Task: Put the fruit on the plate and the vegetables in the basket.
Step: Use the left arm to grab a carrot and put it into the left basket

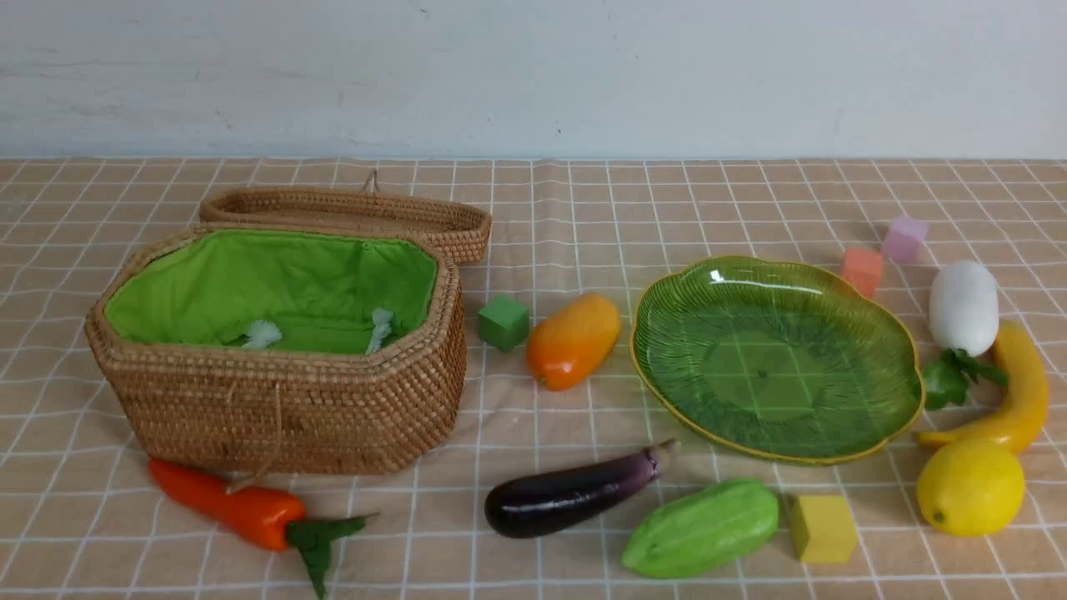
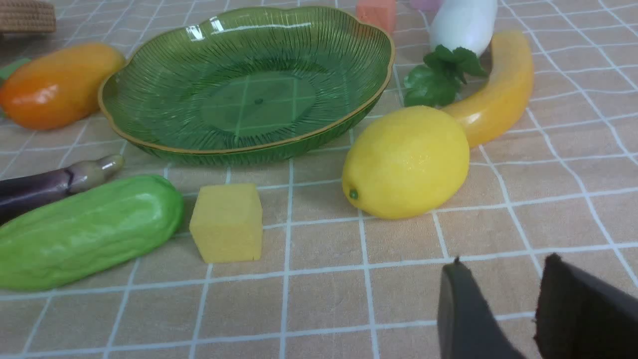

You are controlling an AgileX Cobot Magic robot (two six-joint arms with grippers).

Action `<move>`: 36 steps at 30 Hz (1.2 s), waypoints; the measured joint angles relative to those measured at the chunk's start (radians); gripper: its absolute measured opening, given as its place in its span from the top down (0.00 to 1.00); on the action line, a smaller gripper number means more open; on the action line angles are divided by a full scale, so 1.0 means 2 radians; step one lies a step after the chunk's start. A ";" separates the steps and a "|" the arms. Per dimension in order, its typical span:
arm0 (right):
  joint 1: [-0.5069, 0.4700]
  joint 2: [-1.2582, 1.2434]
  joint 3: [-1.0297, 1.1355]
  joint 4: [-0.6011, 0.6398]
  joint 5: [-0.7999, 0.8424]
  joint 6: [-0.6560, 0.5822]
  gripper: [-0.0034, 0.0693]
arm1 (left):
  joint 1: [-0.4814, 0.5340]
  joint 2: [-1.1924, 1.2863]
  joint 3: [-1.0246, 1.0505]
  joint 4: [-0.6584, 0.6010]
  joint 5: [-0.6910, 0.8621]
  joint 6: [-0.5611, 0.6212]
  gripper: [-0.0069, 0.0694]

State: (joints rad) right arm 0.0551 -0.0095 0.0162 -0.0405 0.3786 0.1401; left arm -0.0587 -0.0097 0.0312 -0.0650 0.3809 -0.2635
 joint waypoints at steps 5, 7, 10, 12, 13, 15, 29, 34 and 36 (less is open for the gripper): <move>0.000 0.000 0.000 0.000 0.000 0.000 0.62 | 0.000 0.000 0.000 0.000 0.000 0.000 0.67; 0.000 0.000 0.000 0.000 0.000 0.000 0.62 | 0.000 0.000 0.000 0.000 0.000 0.000 0.67; 0.000 0.000 0.000 0.000 0.000 0.000 0.62 | 0.000 0.000 0.000 0.000 0.000 0.000 0.66; 0.000 0.000 0.000 0.000 0.000 0.000 0.62 | 0.000 0.000 0.000 0.000 0.000 0.000 0.66; 0.000 0.000 0.000 0.000 0.000 0.000 0.62 | 0.000 0.000 0.000 0.000 0.000 0.000 0.66; 0.000 0.000 0.000 0.000 0.000 0.000 0.62 | 0.000 0.000 0.000 0.000 0.000 0.000 0.65; 0.000 0.000 0.000 0.000 0.000 0.000 0.62 | 0.000 0.000 0.000 -0.149 -0.117 -0.050 0.63; 0.000 0.000 0.000 0.000 0.000 0.000 0.62 | 0.000 0.000 0.000 -0.252 -0.177 -0.053 0.63; 0.000 0.000 0.000 0.000 0.000 0.000 0.62 | 0.000 0.000 0.000 -0.273 -0.184 -0.050 0.65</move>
State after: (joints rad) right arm 0.0551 -0.0095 0.0162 -0.0405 0.3786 0.1401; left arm -0.0587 -0.0097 0.0312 -0.6107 0.0135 -0.3625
